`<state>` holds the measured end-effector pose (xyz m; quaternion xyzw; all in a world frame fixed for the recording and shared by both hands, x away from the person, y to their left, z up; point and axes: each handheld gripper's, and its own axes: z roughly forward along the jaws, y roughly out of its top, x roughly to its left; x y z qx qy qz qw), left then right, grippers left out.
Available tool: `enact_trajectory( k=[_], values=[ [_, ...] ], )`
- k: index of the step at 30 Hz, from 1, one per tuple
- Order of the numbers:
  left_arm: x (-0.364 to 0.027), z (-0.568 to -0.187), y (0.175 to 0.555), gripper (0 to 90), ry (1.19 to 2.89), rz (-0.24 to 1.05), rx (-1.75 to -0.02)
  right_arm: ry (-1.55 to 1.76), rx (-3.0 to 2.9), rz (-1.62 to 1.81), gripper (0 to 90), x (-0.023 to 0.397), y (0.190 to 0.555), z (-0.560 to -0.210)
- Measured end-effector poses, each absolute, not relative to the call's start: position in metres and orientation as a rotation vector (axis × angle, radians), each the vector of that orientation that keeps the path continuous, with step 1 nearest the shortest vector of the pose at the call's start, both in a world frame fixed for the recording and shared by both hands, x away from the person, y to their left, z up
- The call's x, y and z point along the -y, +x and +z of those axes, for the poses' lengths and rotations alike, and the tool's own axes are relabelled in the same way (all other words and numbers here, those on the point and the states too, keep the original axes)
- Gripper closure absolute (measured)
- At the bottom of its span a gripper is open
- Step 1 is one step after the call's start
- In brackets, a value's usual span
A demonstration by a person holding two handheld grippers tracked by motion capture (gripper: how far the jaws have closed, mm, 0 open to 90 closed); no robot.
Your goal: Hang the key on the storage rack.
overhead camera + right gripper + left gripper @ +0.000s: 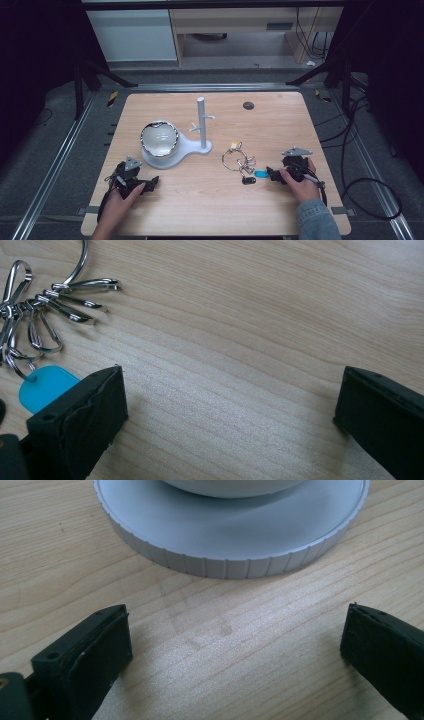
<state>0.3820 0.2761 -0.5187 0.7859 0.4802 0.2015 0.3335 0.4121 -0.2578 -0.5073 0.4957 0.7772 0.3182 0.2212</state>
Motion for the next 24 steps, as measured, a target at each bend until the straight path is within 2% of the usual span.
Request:
enact_trajectory(
  k=[17,18,19,21,24],
  values=[
    [-0.275,-0.519,0.38,0.0,2.051,0.524,-1.253,1.371,-2.145,0.883,1.4,0.258,0.412,-0.507],
    [-0.275,-0.519,0.38,0.0,2.053,0.524,-1.25,1.371,-2.137,0.891,6.3,0.258,0.412,-0.507],
    [-0.275,-0.519,0.38,0.0,2.053,0.524,-1.25,1.371,-2.137,0.891,6.3,0.258,0.412,-0.507],
    [-0.275,-0.519,0.378,0.0,2.053,0.522,-1.247,1.384,-2.134,0.908,19.7,0.257,0.412,-0.502],
    [-0.275,-0.519,0.375,0.0,2.056,0.519,-1.236,1.304,-2.206,0.881,28.2,0.25,0.414,-0.491]
  ],
)
